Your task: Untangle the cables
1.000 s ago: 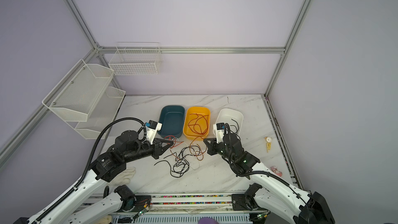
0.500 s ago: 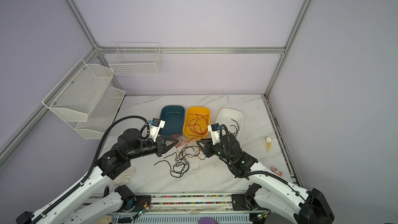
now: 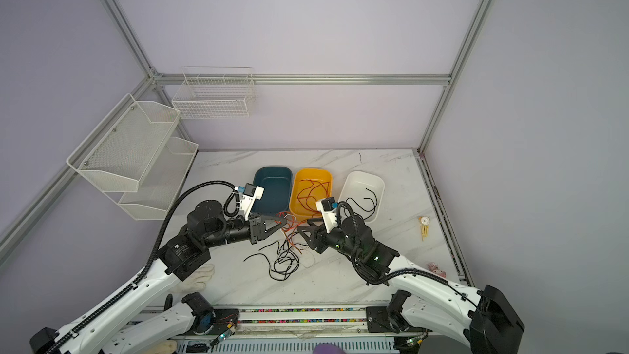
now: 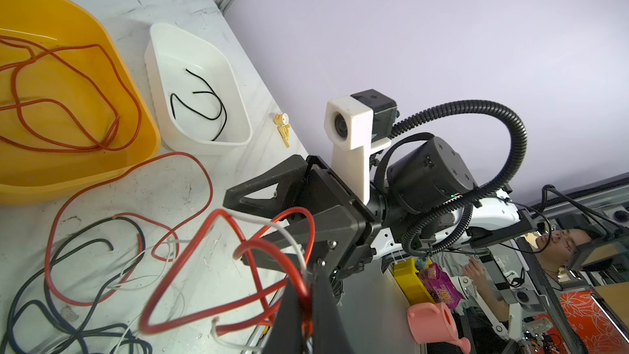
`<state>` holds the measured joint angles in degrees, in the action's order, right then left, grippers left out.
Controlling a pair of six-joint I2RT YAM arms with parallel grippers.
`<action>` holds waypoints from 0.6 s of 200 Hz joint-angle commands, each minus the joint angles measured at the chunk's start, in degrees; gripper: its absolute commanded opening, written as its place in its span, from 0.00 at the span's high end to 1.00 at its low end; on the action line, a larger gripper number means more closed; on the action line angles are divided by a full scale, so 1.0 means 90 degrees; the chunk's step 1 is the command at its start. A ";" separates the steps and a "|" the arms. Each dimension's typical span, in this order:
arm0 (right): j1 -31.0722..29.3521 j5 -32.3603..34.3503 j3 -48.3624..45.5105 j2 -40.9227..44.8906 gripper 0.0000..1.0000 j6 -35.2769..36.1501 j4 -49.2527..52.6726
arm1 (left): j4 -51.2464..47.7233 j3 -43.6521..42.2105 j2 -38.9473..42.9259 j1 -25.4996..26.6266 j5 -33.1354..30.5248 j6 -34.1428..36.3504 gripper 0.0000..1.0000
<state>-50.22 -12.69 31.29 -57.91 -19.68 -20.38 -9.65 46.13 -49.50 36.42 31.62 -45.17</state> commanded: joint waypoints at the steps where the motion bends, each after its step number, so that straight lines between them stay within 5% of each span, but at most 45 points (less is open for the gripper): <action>1: -0.0134 0.0263 0.0115 -0.0206 0.47 0.0158 -0.0770 | 0.0522 -0.0028 0.0108 -0.0014 0.0254 -0.0273 0.96; 120: -0.0492 0.0950 0.0069 -0.0760 0.52 0.0348 -0.2049 | 0.1096 -0.0262 0.0083 -0.0010 0.0488 -0.0645 0.96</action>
<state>-53.76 -5.87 31.27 -63.81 -18.33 -34.98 -3.51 46.02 -49.06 36.42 34.35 -49.63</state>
